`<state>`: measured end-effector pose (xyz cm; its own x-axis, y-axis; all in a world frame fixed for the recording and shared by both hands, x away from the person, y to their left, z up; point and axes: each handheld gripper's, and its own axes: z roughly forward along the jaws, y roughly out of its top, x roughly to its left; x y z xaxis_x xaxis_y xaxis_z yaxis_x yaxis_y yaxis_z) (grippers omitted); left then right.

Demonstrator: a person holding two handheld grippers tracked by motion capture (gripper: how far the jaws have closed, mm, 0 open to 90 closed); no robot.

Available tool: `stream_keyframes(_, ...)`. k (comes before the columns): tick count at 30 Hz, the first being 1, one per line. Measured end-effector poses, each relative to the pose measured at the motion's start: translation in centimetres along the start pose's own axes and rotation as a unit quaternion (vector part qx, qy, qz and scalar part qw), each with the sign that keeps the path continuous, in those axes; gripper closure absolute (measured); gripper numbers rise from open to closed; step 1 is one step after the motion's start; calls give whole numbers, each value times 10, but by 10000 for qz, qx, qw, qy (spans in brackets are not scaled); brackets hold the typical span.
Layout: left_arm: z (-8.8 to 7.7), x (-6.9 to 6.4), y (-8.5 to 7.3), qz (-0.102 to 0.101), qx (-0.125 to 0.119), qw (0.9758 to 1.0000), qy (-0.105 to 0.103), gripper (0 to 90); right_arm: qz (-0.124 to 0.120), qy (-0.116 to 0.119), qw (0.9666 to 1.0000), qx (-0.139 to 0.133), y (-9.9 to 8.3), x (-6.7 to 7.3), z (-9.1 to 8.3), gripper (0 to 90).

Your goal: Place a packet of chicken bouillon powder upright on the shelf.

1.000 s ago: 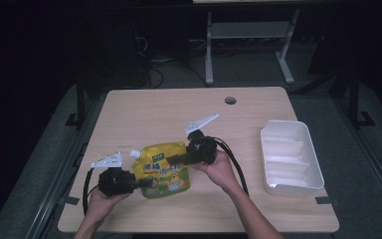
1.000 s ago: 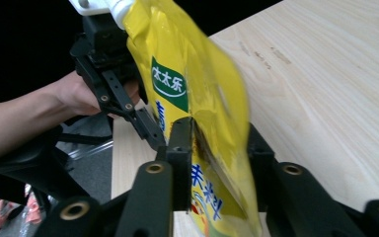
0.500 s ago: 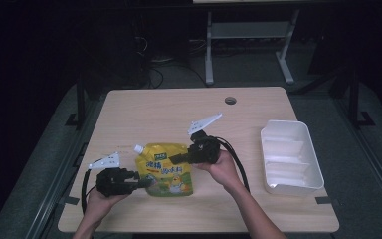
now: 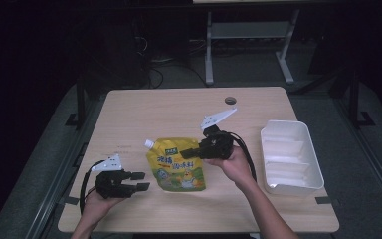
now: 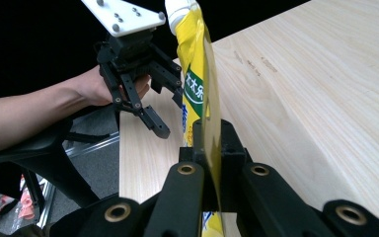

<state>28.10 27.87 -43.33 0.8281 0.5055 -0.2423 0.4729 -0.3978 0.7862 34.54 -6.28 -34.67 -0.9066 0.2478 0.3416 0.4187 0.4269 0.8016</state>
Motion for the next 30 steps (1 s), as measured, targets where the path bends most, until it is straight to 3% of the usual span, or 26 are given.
stream_keyframes(9, 2, 1, -3, 35, 236, 9992, 320, 382, -35, -143, 9999, -37, 4, 1, -29, 896)
stream_keyframes(15, 3, 1, -5, 84, 337, 9978, 573, 293, -43, -384, 9993, -9, 6, 0, -53, 896)
stream_keyframes(23, 1, 5, -8, 44, 436, 9967, 687, 266, -32, -544, 9984, -117, 6, -2, -77, 896)
stream_keyframes(30, -2, 6, -9, -4, 378, 9965, 740, 265, -29, -712, 9973, -160, 8, -4, -97, 895)
